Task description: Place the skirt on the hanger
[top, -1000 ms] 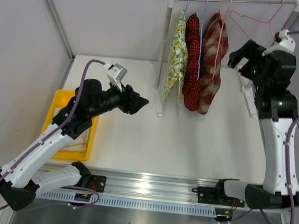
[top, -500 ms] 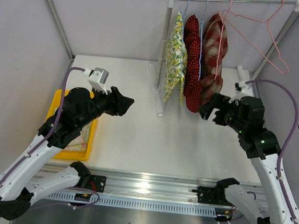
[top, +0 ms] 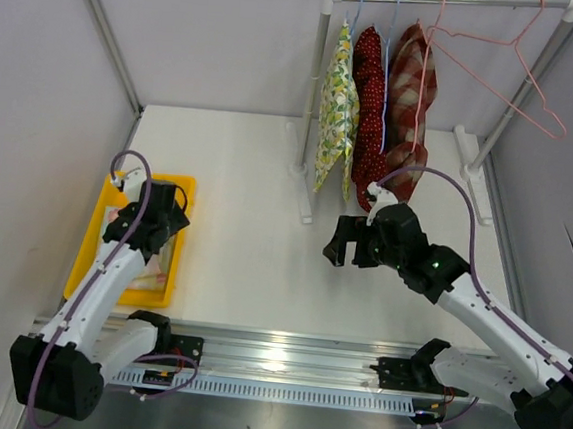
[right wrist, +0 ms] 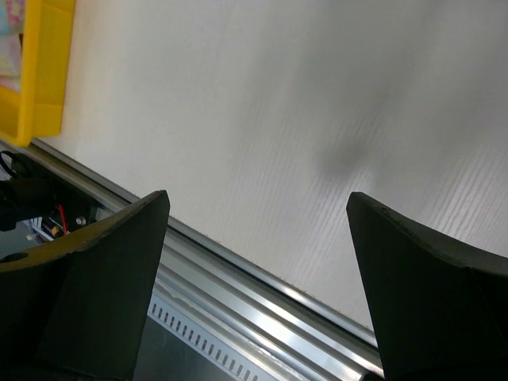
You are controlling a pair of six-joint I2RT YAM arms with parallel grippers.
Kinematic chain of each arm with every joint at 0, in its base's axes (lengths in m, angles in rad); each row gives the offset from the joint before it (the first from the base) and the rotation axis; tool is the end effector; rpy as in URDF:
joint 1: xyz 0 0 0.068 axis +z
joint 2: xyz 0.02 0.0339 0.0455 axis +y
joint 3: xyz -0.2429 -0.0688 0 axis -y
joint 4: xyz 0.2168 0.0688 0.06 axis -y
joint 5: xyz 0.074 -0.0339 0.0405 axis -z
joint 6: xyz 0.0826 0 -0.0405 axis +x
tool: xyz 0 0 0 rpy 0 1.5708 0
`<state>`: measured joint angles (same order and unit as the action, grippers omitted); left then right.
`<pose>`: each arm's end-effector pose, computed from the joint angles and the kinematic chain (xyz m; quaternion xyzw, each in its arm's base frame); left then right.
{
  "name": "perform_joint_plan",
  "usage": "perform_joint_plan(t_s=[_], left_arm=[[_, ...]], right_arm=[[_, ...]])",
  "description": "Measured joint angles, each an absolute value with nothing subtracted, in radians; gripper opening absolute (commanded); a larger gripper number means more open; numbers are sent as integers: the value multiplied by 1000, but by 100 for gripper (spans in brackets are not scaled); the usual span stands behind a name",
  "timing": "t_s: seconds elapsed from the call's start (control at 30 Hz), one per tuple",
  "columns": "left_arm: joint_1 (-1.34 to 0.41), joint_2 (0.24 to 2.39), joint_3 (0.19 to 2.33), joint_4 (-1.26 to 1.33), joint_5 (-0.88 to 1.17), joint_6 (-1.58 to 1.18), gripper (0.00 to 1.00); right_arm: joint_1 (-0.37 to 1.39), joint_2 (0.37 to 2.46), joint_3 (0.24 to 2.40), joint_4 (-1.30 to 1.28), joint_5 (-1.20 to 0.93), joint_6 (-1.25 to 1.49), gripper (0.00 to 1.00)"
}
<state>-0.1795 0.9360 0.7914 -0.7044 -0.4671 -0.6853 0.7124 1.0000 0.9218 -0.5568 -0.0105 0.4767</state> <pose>0.2002 0.0015 0.2263 -0.3069 0.8608 0.0526 0.4026 0.1778 0.1547 0.2679 -0.1073 0.8860 0.2565 0.3710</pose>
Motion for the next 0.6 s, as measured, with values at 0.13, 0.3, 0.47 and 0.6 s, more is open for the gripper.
perform_joint_plan(t_s=[0.13, 0.3, 0.47, 0.6], left_arm=[[-51, 1028, 751, -655, -489, -699, 72], [8, 1259, 783, -575, -519, -691, 72], [60, 1506, 889, -536, -552, -682, 70], [76, 1662, 967, -521, -575, -674, 65]], right_arm=[[717, 1026, 878, -521, -30, 479, 100], [717, 1028, 868, -477, -52, 477, 99], [718, 1028, 863, -450, -70, 474, 99], [718, 1028, 854, -434, -80, 470, 99]])
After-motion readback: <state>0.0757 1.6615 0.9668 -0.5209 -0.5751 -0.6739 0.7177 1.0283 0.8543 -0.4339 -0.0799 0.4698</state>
